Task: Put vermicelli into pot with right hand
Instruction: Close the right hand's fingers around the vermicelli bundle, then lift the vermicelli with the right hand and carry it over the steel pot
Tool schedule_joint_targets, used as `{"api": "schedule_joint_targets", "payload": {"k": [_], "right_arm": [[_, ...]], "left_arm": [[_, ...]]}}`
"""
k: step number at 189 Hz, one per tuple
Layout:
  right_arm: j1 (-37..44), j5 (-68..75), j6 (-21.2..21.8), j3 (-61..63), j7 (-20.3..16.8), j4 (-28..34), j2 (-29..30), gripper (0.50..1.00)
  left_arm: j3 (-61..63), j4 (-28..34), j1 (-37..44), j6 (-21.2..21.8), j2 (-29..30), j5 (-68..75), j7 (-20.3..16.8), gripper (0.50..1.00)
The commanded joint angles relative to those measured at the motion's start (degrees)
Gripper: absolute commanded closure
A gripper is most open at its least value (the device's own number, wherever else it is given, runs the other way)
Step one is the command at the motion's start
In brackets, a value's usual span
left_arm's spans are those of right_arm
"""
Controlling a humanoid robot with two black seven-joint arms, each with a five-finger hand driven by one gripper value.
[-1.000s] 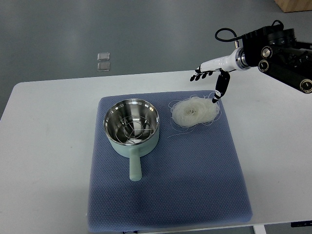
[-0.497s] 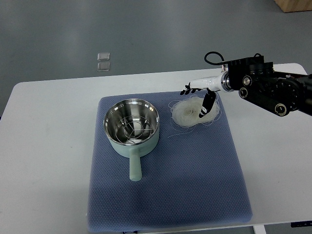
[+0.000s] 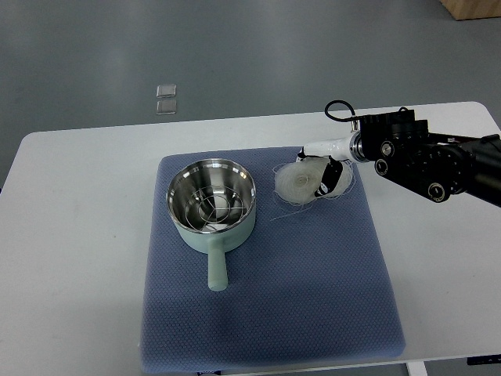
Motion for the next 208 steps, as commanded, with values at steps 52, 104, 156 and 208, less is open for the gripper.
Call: {"api": "schedule_joint_targets", "payload": {"k": [52, 104, 156, 208], "right_arm": [[10.9, 2.1, 5.4, 1.1, 0.6, 10.4, -9.5, 1.000], [28.9, 12.6, 14.9, 1.0, 0.5, 21.6, -21.2, 1.000], [30.9, 14.1, 13.3, 0.7, 0.7, 22.7, -17.5, 1.000], [26.2, 17.3, 5.2, 0.1, 0.7, 19.7, -5.3, 1.000]], "left_arm": [[-0.1, 0.0, 0.0, 0.0, 0.0, 0.0, -0.1, 0.500], [-0.1, -0.2, 0.0, 0.0, 0.0, 0.0, -0.1, 0.500], [-0.1, -0.1, 0.0, 0.0, 0.0, 0.0, -0.1, 0.500], [-0.1, 0.0, 0.0, 0.0, 0.0, 0.0, -0.1, 0.500]]}}
